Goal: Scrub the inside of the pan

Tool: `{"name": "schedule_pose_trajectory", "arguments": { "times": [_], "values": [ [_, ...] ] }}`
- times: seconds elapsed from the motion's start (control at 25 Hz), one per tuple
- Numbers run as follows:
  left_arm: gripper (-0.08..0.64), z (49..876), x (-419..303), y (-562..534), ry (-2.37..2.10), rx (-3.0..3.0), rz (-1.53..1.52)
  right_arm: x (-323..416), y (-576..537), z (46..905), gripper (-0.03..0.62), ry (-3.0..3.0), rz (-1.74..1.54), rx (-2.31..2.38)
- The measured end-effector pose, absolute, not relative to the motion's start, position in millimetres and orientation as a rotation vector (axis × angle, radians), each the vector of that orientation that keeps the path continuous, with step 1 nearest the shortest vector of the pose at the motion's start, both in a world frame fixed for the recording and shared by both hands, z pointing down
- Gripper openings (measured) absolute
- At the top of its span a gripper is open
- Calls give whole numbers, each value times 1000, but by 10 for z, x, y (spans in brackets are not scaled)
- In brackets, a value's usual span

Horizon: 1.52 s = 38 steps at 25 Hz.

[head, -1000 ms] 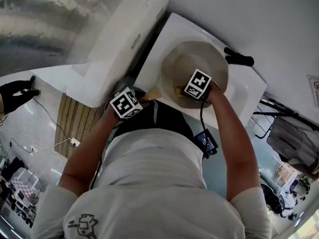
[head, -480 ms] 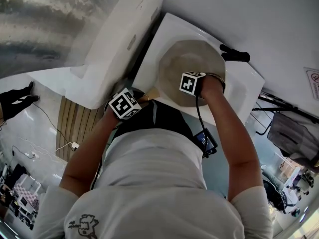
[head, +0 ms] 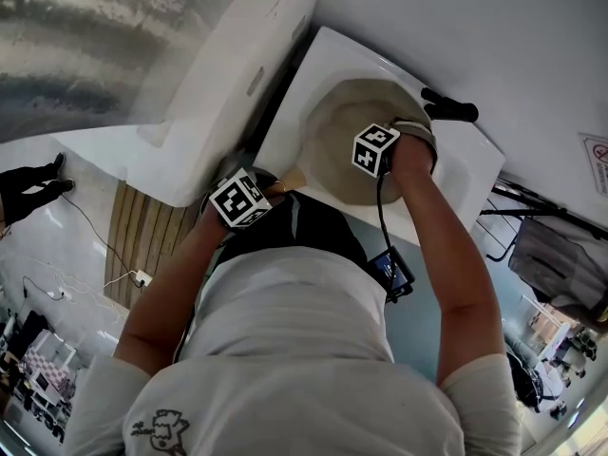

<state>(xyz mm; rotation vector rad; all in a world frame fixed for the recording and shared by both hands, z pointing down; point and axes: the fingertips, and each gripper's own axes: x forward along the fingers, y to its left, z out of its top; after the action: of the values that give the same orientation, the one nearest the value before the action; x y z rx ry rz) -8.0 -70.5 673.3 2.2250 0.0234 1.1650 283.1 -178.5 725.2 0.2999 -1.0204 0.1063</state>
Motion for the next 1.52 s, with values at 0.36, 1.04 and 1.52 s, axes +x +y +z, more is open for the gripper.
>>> {"name": "schedule_pose_trajectory", "arguments": {
  "times": [0.36, 1.04, 1.52],
  "values": [
    [155, 6733, -88, -718, 7, 2240, 1138, 2308, -2365, 7241, 23, -1293, -216, 459],
    [160, 6608, -194, -779, -111, 2289, 1048, 1400, -2168, 7214, 26, -1574, -171, 450],
    [160, 6223, -93, -816, -137, 2381, 1001, 1328, -1958, 6320, 26, -1727, -108, 700]
  ]
}}
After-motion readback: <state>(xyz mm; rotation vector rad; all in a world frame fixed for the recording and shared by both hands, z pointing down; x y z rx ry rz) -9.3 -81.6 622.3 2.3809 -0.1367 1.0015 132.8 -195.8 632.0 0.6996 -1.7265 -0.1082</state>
